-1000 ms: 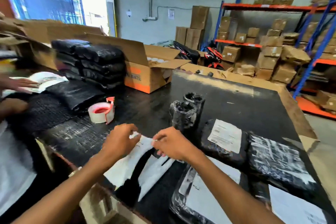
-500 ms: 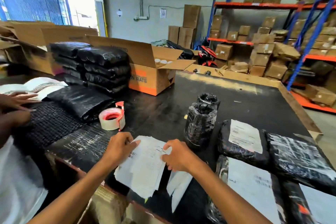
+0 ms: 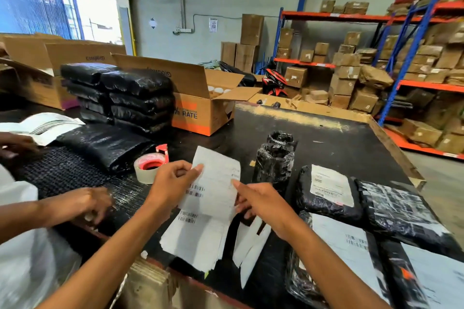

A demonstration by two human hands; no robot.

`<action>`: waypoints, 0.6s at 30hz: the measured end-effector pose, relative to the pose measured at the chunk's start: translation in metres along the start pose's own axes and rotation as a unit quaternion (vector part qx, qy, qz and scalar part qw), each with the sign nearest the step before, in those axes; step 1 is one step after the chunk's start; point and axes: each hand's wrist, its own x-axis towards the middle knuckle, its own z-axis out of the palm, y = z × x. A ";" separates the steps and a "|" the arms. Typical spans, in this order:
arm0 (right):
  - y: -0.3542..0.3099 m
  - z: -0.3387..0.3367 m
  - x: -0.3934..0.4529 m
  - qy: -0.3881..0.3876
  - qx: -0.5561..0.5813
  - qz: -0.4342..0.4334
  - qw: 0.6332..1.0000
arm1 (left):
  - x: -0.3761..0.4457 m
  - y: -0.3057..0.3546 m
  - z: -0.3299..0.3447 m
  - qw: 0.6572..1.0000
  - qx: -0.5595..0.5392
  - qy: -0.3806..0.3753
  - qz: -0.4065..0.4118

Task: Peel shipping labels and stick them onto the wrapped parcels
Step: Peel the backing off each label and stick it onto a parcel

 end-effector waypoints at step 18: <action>-0.042 -0.076 -0.099 0.022 -0.024 -0.097 0.995 | 0.003 0.072 0.085 0.994 -0.096 -0.058 -0.018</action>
